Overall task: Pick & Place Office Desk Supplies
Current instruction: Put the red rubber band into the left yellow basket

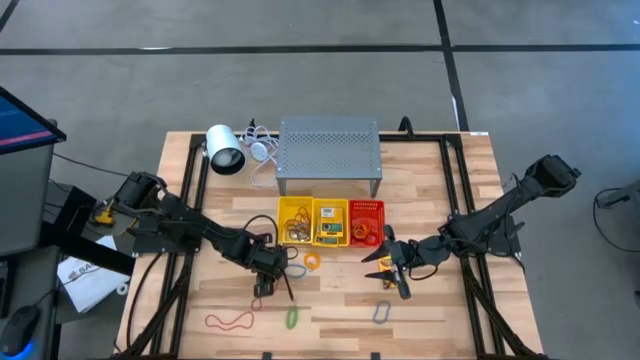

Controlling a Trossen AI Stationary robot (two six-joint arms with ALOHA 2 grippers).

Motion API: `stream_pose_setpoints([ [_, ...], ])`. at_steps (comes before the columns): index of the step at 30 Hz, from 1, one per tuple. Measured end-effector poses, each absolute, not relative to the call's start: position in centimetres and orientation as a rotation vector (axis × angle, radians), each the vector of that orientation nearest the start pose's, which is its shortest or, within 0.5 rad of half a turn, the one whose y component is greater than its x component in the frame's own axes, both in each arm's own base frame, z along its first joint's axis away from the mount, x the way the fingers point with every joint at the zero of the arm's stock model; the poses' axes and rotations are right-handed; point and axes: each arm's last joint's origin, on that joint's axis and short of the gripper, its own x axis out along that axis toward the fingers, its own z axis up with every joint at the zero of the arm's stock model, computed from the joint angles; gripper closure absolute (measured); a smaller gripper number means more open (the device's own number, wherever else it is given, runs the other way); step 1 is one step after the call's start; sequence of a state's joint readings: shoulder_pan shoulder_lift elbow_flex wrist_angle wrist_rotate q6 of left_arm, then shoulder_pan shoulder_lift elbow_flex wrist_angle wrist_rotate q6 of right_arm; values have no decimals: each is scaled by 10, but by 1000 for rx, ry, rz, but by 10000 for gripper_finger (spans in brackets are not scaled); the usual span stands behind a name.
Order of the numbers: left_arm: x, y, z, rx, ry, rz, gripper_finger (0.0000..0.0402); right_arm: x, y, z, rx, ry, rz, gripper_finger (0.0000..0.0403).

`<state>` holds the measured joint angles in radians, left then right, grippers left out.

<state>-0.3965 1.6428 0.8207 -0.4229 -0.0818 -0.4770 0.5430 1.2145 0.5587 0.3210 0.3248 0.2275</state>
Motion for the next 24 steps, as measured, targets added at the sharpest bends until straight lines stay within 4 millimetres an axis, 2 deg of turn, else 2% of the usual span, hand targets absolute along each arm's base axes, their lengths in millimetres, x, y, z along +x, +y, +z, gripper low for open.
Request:
stream_pose_setpoints([
  [6,260,-106,137,-116,1238,24,233,218,121,218,83,327,181,228],
  [17,260,-106,137,-108,1238,25,295,218,121,218,85,327,181,228],
  [24,259,-106,137,-99,1239,34,302,218,121,218,85,327,181,228],
])
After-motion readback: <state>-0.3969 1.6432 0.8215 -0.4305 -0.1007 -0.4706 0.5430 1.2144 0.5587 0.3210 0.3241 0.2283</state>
